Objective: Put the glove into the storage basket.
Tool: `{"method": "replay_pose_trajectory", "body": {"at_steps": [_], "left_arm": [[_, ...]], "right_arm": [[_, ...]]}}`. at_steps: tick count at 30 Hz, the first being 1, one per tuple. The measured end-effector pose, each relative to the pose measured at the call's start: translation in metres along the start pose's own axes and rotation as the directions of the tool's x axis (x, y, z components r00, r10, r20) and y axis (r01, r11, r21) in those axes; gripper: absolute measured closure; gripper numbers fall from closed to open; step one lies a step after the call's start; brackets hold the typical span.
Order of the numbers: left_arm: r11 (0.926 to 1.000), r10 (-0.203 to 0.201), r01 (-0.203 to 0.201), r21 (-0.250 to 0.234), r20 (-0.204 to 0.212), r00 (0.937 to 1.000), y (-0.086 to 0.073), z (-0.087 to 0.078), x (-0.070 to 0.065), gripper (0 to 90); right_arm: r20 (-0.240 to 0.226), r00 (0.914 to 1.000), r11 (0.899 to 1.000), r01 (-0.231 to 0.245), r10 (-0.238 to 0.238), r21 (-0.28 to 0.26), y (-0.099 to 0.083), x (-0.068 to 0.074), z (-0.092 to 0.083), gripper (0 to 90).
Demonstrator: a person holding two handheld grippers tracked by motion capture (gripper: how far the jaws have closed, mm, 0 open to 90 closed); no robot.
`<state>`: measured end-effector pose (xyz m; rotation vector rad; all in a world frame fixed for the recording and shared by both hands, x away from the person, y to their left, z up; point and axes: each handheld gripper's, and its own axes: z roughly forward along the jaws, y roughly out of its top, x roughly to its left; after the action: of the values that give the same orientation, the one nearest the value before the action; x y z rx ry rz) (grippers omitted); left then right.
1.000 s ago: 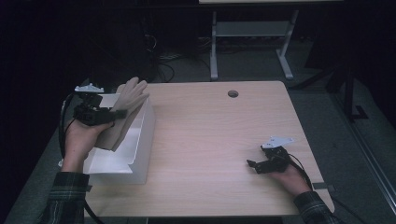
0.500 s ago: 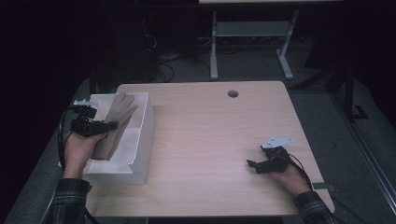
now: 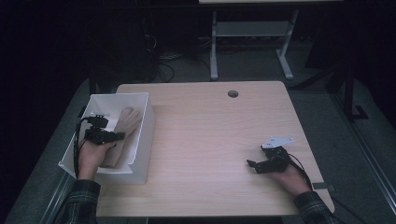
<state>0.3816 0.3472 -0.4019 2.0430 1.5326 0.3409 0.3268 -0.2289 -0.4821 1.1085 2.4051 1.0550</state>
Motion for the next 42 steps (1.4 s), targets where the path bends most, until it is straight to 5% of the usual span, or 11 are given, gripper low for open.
{"method": "replay_pose_trajectory", "body": {"at_steps": [11,14,17,23,31,42], "left_arm": [[0.9982,-0.016,0.016,0.057,0.009,0.9998,-0.007,0.017,0.005,63.9],[0.9972,-0.028,0.027,0.069,0.005,0.9996,-0.009,0.020,0.007,57.3],[0.9976,-0.018,0.018,0.066,0.000,0.9998,-0.008,0.021,0.008,40.5],[0.9998,-0.006,0.007,0.020,-0.049,0.9988,-0.003,0.012,0.006,20.5],[0.9972,0.041,-0.043,-0.061,-0.041,0.9983,0.023,-0.023,-0.008,19.6],[0.9835,0.116,-0.110,-0.143,0.034,0.9926,0.054,-0.052,-0.043,19.3]], "right_arm": [[0.000,1.0000,1.000,0.000,0.000,0.000,0.000,0.000,0.000,12.8],[0.000,1.0000,1.000,0.000,0.000,0.000,0.000,0.000,0.000,12.8],[0.000,1.0000,1.000,0.000,0.000,0.000,0.000,0.000,0.000,12.8],[0.000,1.0000,1.000,0.000,0.000,0.000,0.000,0.000,0.000,12.8],[0.000,1.0000,1.000,0.000,0.000,0.000,0.000,0.000,0.000,12.8],[0.001,1.0000,1.000,-0.001,0.001,0.000,0.000,0.000,0.000,12.8]]}}
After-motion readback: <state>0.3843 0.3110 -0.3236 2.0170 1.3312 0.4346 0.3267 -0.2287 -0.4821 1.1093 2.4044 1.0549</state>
